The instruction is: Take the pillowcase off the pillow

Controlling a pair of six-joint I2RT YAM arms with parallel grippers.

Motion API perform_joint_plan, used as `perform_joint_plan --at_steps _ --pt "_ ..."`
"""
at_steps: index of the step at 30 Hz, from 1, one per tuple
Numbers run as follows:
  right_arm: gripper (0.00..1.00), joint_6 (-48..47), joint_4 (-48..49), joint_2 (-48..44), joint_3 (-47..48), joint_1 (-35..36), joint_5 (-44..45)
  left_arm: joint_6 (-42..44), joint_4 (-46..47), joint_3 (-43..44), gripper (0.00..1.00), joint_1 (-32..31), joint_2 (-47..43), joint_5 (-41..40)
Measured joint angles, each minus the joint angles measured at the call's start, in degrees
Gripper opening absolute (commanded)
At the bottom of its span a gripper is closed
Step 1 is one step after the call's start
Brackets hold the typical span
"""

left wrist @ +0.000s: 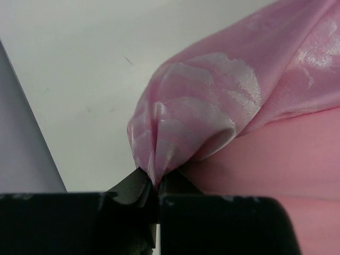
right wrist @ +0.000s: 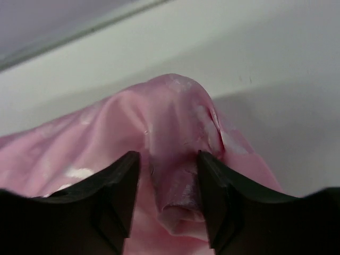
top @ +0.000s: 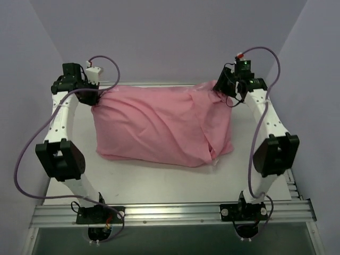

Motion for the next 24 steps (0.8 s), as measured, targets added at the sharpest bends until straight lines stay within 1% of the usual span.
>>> perform_joint_plan --at_steps 1,2,4,5,6,7,8,9,11,12,14,15,16,18,19,22,24 --pt "0.61 -0.15 -0.11 4.87 5.95 -0.04 0.59 -1.05 0.52 2.89 0.02 0.50 3.93 0.09" --pt "0.65 -0.35 -0.24 9.49 11.69 -0.09 1.05 -2.21 0.59 6.25 0.04 1.20 7.89 0.37" --pt "0.73 -1.16 -0.92 16.68 20.74 -0.17 2.03 -4.24 0.61 11.13 0.33 2.43 13.97 0.59" --pt "0.73 -1.46 -1.77 19.47 24.35 -0.37 2.40 -4.46 0.31 12.50 0.47 2.71 15.58 0.46" --pt "0.74 -1.97 -3.15 22.10 28.02 -0.57 2.73 -5.22 0.20 14.69 0.76 3.13 17.86 0.35" --pt "0.74 -2.23 -3.82 24.06 30.75 -0.66 3.04 -5.42 0.15 16.52 0.93 3.43 19.63 0.37" --pt "0.74 -2.60 -4.20 25.40 32.37 -0.79 3.19 -5.75 0.20 18.29 0.98 3.63 21.05 0.39" --pt "0.74 -3.02 -4.46 25.90 32.65 -0.87 3.43 -6.45 0.09 20.17 0.94 3.76 22.45 0.55" --pt "0.74 -3.65 -4.57 25.83 31.71 -0.92 3.50 -6.82 0.55 23.08 0.94 3.76 24.41 1.25" --pt "0.75 -3.80 -3.26 25.18 29.99 -0.90 3.39 -6.82 0.79 23.96 0.94 3.74 24.79 1.79" --pt "0.73 -4.02 0.66 22.43 22.25 -1.05 2.14 -7.10 1.70 24.35 0.94 3.65 24.68 3.78" --pt "0.71 -4.02 1.55 21.79 19.76 -1.07 1.53 -7.26 1.99 24.33 0.94 3.58 24.48 4.46" --pt "0.65 -4.04 3.13 21.27 16.70 -1.07 0.76 -7.48 2.73 23.63 0.94 3.43 23.91 5.38" --pt "0.56 -4.11 4.72 21.73 12.72 -0.98 -0.70 -7.87 4.07 20.37 0.94 3.08 21.73 6.99" --pt "0.50 -4.11 5.09 22.53 11.47 -0.85 -1.53 -7.78 4.70 16.92 0.94 2.75 19.58 7.56" --pt "0.49 -4.26 7.89 24.50 6.97 0.20 -3.72 -6.62 5.05 7.54 0.94 1.14 14.40 8.33" --pt "0.48 -4.04 10.49 23.80 2.29 1.92 -3.61 -5.35 6.75 -0.63 0.94 -1.46 9.20 7.89"
